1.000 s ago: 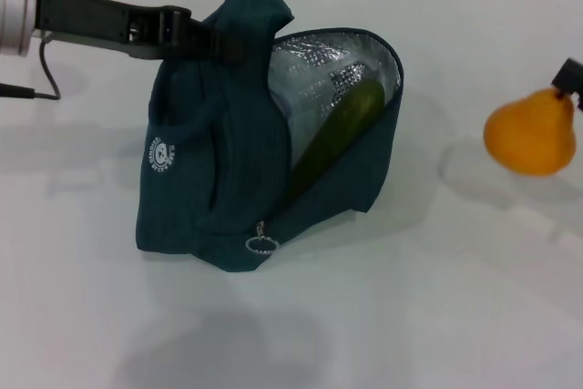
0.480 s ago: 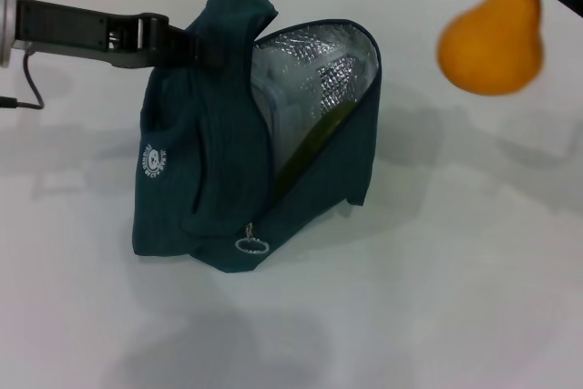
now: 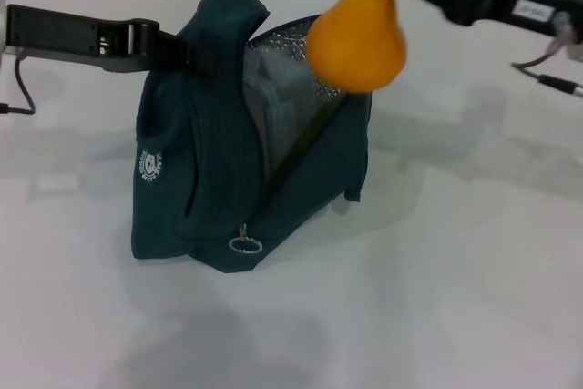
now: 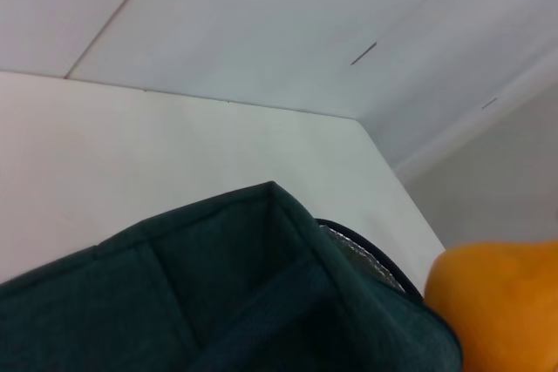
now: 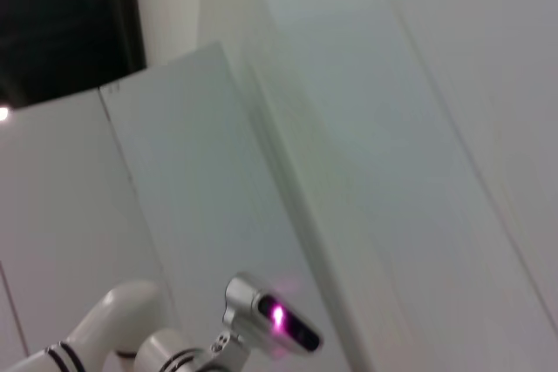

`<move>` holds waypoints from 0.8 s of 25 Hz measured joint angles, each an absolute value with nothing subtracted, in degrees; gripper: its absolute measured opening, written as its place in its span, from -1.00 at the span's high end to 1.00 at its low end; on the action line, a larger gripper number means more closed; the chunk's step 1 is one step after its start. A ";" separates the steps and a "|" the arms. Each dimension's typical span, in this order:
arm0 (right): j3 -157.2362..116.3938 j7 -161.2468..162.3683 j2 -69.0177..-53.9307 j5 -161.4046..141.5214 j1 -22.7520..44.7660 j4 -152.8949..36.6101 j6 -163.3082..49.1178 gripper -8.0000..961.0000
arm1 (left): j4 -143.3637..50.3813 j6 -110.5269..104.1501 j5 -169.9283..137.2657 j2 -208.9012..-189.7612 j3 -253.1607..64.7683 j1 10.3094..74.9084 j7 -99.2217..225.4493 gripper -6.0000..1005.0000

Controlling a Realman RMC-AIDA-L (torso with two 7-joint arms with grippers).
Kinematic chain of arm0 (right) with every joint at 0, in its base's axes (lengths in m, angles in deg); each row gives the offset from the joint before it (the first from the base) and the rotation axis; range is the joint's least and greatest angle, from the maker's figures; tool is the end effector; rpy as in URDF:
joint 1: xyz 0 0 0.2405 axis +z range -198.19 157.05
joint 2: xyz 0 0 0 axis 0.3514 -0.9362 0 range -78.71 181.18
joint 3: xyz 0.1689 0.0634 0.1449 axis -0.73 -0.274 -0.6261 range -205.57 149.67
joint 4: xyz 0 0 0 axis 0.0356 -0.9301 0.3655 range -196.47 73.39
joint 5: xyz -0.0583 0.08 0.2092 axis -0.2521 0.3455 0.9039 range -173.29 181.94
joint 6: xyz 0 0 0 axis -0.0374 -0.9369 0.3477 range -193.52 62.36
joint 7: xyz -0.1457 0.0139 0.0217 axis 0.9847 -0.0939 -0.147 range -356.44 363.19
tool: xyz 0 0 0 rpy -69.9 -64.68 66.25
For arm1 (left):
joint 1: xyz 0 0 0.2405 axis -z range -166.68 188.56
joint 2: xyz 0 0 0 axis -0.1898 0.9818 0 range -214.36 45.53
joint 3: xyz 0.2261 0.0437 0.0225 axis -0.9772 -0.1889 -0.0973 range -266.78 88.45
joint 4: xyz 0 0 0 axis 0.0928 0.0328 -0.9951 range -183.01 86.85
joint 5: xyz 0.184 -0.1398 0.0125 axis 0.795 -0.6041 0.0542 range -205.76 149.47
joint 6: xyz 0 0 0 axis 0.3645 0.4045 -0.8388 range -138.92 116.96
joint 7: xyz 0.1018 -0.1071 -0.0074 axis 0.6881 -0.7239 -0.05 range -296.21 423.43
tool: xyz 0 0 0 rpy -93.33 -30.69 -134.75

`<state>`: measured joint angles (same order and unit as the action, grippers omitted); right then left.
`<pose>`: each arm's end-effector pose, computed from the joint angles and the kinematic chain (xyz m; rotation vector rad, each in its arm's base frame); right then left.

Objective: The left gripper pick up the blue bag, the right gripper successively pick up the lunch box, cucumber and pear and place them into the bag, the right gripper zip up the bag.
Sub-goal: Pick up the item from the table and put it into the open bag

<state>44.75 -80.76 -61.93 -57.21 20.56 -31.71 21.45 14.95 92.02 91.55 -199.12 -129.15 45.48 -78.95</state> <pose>0.1203 0.3845 0.0168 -2.6802 0.5122 1.4128 -0.1914 0.3607 0.1069 -2.5596 -1.5359 -0.5762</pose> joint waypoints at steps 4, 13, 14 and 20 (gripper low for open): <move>44.89 -80.99 -63.77 -60.93 23.02 -31.87 19.83 0.80 | 14.62 92.02 91.49 -199.12 -129.15 45.39 -78.84 0.90; 51.70 -81.58 -64.89 -61.13 26.02 -31.87 15.97 0.77 | 14.58 92.02 91.38 -199.07 -129.15 45.70 -78.77 0.90; 52.43 -81.59 -64.90 -60.91 26.19 -31.90 15.65 0.77 | 14.58 92.02 91.37 -199.05 -129.15 45.76 -78.77 0.90; 53.86 -81.62 -64.94 -60.53 25.83 -31.92 15.04 0.75 | 14.58 91.94 91.37 -199.00 -129.15 45.78 -78.83 0.90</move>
<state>53.86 -81.62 -64.94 -60.53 25.83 -31.92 15.04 14.58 91.94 91.37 -199.00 -129.15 45.78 -78.83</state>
